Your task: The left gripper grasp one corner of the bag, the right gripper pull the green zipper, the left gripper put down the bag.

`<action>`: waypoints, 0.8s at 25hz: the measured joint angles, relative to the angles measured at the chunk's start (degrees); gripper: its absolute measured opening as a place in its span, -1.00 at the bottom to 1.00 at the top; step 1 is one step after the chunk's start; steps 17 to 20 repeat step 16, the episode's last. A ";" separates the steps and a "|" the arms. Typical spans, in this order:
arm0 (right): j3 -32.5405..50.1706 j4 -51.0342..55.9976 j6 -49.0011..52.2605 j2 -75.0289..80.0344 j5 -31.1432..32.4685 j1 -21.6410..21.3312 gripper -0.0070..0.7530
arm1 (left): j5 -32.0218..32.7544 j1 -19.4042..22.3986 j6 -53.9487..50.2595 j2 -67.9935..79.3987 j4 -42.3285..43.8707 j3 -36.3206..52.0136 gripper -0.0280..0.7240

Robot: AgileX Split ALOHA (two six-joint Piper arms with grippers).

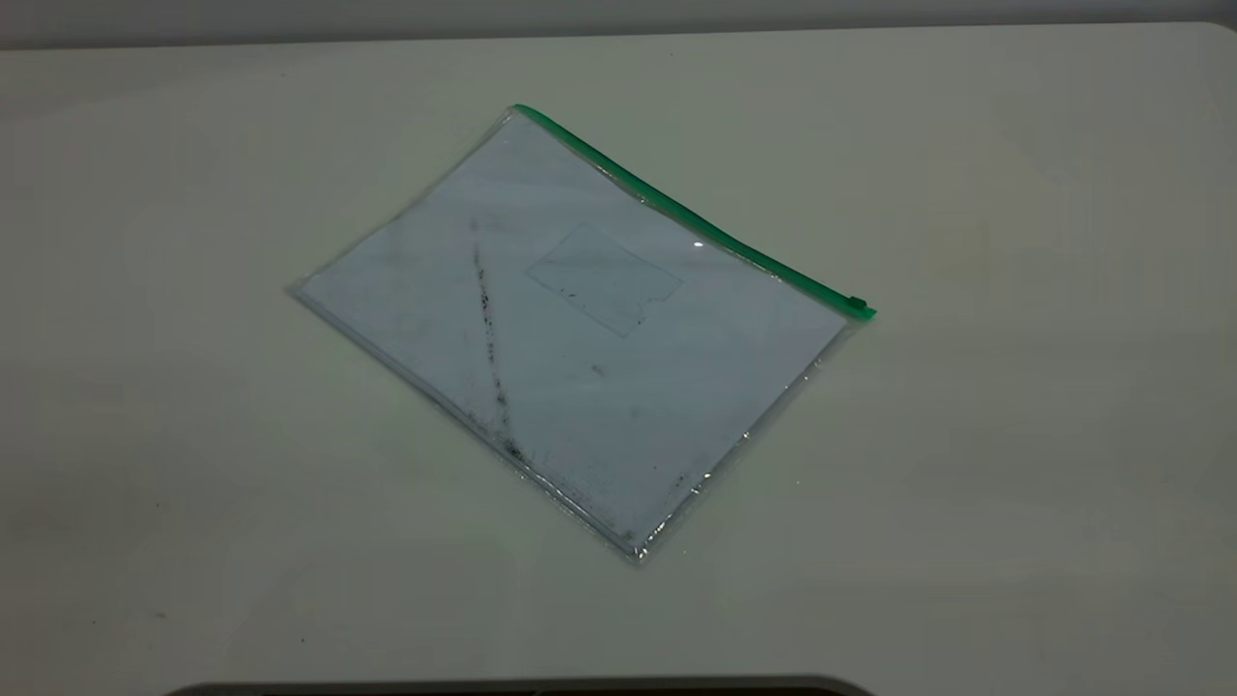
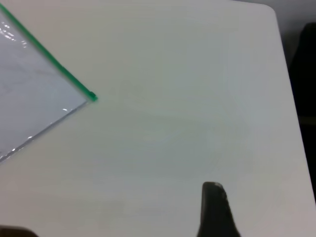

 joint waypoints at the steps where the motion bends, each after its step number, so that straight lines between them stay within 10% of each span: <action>1: 0.00 -0.45 0.77 0.00 0.00 0.00 0.39 | 0.00 0.00 0.00 0.00 0.00 0.00 0.64; 20: 0.00 -1.16 2.17 0.00 -0.12 0.00 0.39 | 0.00 0.00 0.00 0.00 0.00 0.00 0.64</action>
